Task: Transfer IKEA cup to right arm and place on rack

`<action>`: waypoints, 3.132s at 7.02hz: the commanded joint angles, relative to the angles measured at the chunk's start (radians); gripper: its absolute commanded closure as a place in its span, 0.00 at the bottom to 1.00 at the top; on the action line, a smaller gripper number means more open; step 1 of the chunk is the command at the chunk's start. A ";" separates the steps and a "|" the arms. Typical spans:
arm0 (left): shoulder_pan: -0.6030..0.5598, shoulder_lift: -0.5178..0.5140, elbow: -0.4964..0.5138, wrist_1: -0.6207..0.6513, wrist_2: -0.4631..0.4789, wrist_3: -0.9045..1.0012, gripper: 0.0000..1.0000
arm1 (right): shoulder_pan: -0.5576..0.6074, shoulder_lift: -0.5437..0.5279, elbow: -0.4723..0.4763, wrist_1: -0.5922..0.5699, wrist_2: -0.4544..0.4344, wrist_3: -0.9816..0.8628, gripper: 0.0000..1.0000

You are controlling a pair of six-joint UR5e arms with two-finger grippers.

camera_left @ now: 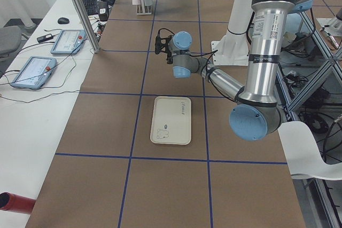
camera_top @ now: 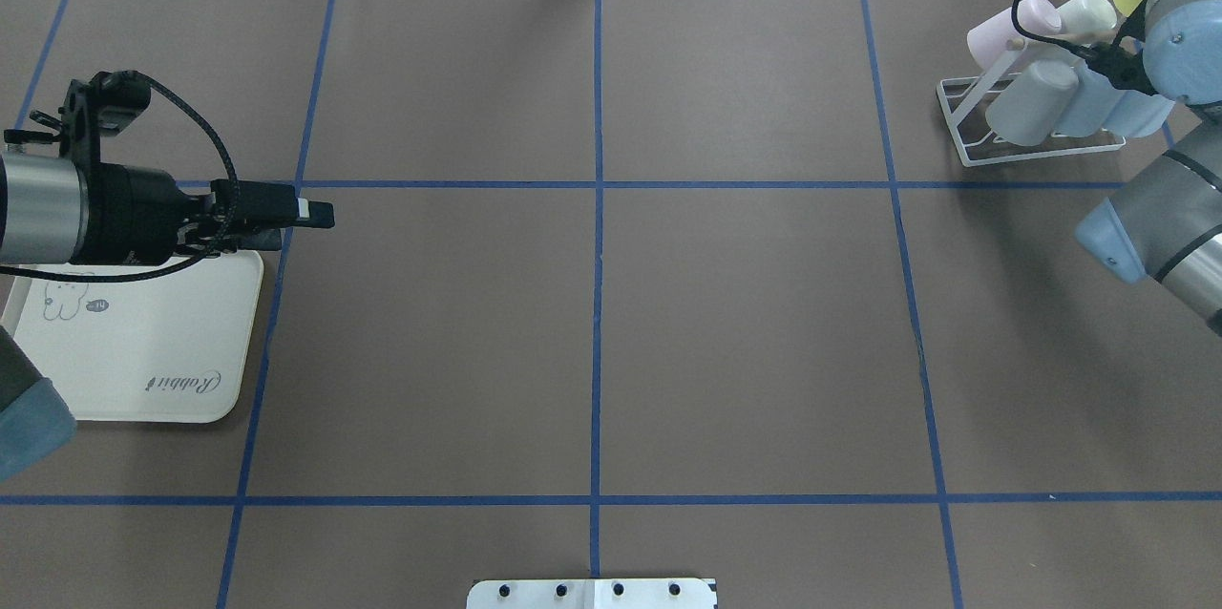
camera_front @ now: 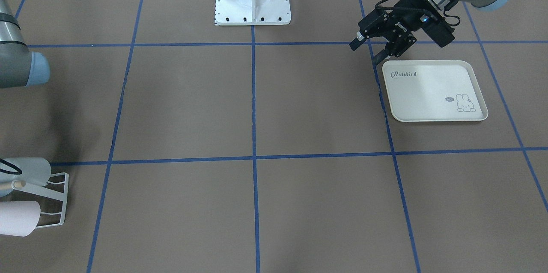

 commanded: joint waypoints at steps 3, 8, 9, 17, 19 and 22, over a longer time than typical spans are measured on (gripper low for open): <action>0.000 0.000 0.000 0.000 -0.002 0.000 0.00 | -0.026 0.008 -0.008 0.000 -0.034 0.000 1.00; 0.000 -0.003 -0.003 0.000 -0.005 -0.002 0.00 | -0.026 0.000 -0.008 0.005 -0.032 -0.001 1.00; 0.000 -0.003 -0.003 0.000 -0.005 -0.003 0.00 | -0.026 0.000 -0.008 0.008 -0.036 0.003 1.00; 0.000 -0.006 -0.002 0.000 -0.005 -0.003 0.00 | -0.037 -0.005 -0.014 0.006 -0.101 0.011 0.70; 0.000 -0.006 0.000 0.000 -0.006 -0.002 0.00 | -0.040 0.002 -0.022 0.008 -0.106 0.013 0.65; 0.000 -0.008 0.000 0.000 -0.006 -0.002 0.00 | -0.044 0.005 -0.024 0.006 -0.106 0.014 0.15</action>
